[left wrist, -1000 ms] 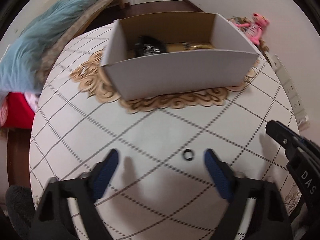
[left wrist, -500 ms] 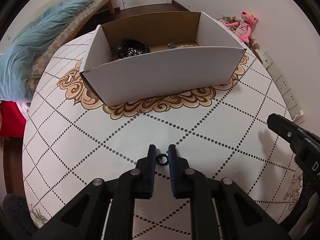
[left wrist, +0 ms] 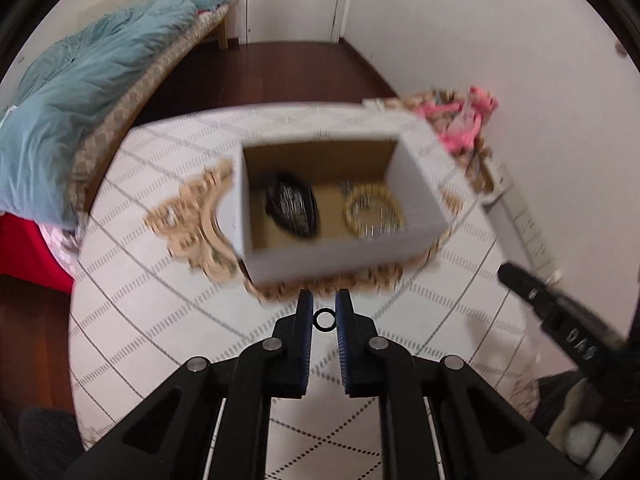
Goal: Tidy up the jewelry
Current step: 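Carry both items over the box and open both tools to drop them in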
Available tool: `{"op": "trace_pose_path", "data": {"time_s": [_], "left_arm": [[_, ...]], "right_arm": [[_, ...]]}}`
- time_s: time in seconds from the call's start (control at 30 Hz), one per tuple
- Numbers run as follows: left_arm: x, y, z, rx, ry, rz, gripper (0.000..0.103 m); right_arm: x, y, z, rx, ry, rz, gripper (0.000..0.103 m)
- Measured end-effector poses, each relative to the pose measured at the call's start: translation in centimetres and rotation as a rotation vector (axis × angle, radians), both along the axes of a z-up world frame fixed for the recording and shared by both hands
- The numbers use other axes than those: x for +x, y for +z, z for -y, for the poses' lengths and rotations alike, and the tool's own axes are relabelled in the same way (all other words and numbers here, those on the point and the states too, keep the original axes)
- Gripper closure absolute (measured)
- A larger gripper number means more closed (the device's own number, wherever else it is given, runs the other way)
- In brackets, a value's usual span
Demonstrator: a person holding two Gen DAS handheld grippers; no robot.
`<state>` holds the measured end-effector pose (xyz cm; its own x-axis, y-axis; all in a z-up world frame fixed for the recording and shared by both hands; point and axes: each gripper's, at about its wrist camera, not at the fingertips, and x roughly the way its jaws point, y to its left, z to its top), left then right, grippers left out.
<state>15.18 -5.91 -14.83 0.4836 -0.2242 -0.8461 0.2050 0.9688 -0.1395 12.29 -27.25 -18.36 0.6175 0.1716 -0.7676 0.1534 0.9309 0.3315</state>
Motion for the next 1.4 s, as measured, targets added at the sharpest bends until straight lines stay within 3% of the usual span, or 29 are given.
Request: {"op": "trace_pose_path", "data": {"time_s": [0.2, 0.53, 0.83, 0.87, 0.93, 0.97, 1.03, 1.07, 1.1, 1.23, 1.27, 1.3, 1.4], "left_arm": [[3.8, 2.8, -1.3, -0.025, 0.007, 0.016, 0.094], [10.4, -0.1, -0.8, -0.099, -0.022, -0.159, 0.094], [15.0, 0.5, 0.8, -0.089, -0.029, -0.209, 0.092], [15.3, 0.7, 0.7, -0.068, -0.014, -0.210, 0.090], [15.6, 0.9, 0.4, -0.053, -0.002, -0.199, 0.088], [15.6, 1.0, 0.2, -0.036, 0.009, -0.189, 0.083], [15.4, 1.3, -0.5, -0.017, 0.031, -0.170, 0.054], [15.2, 1.3, -0.9, -0.016, 0.044, -0.166, 0.031], [14.9, 1.5, -1.5, -0.019, 0.059, -0.155, 0.026], [13.6, 1.8, -2.9, 0.032, 0.097, -0.121, 0.024], [13.2, 1.8, -3.1, 0.051, 0.105, -0.114, 0.016], [12.7, 1.7, -3.3, 0.072, 0.112, -0.105, 0.009], [10.9, 1.3, -3.8, 0.134, 0.132, -0.078, 0.004]], "right_arm": [[3.3, 2.1, -0.4, 0.070, 0.054, 0.013, 0.094], [12.0, 1.2, -2.4, 0.131, 0.168, -0.118, 0.094], [16.6, -0.6, -2.6, 0.172, 0.213, -0.261, 0.093], [16.7, -0.7, -2.6, 0.164, 0.211, -0.273, 0.092], [16.9, -0.9, -2.5, 0.166, 0.214, -0.292, 0.068], [16.8, -0.9, -2.5, 0.164, 0.210, -0.294, 0.063], [16.5, -0.7, -2.2, 0.158, 0.205, -0.292, 0.057], [16.3, -0.5, -2.1, 0.154, 0.205, -0.291, 0.057], [16.1, -0.4, -2.0, 0.154, 0.205, -0.291, 0.057], [15.2, 0.6, -2.0, 0.090, 0.204, -0.282, 0.054], [14.9, 0.8, -2.2, 0.059, 0.201, -0.280, 0.051], [14.6, 1.0, -2.4, 0.027, 0.201, -0.275, 0.042], [13.4, 1.6, -3.6, -0.106, 0.203, -0.263, 0.018]]}}
